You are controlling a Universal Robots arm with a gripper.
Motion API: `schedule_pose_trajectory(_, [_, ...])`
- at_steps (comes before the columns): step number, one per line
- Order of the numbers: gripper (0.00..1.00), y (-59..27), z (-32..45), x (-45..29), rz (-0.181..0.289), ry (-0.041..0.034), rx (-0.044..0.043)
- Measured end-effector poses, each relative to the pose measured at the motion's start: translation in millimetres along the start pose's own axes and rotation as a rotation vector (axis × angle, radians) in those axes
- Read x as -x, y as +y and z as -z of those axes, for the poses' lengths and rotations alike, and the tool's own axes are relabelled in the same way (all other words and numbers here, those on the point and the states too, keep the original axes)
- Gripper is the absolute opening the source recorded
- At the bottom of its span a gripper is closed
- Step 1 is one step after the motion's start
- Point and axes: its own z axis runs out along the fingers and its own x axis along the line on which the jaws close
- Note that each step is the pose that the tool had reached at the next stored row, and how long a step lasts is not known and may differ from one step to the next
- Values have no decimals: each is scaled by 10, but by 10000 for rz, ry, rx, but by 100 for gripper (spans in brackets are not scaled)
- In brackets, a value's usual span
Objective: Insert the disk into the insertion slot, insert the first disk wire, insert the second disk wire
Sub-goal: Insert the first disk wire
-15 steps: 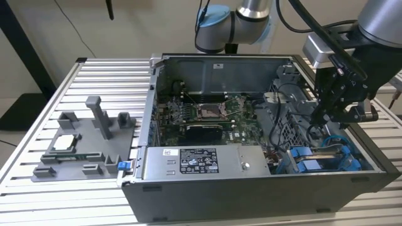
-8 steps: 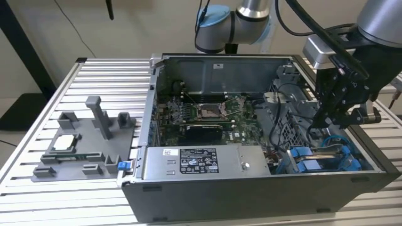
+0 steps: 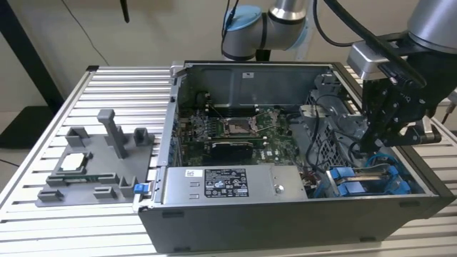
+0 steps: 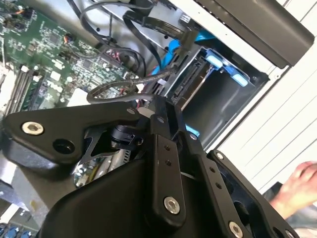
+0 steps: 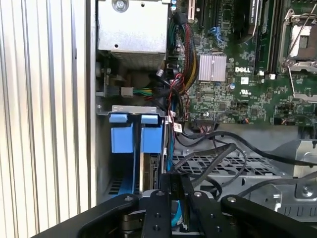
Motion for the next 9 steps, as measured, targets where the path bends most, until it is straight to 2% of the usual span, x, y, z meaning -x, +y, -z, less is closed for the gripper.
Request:
schedule_pose_trajectory(1, [0, -10, -1, 0, 4, 85, 15])
schedule_pose_trajectory(3, [0, -30, -4, -1, 8, 155, 40])
schedule_pose_trajectory(6, [0, -69, -12, -2, 8, 183, 64])
schedule_pose_trajectory(9, [0, -141, -24, -4, 5, 181, 165])
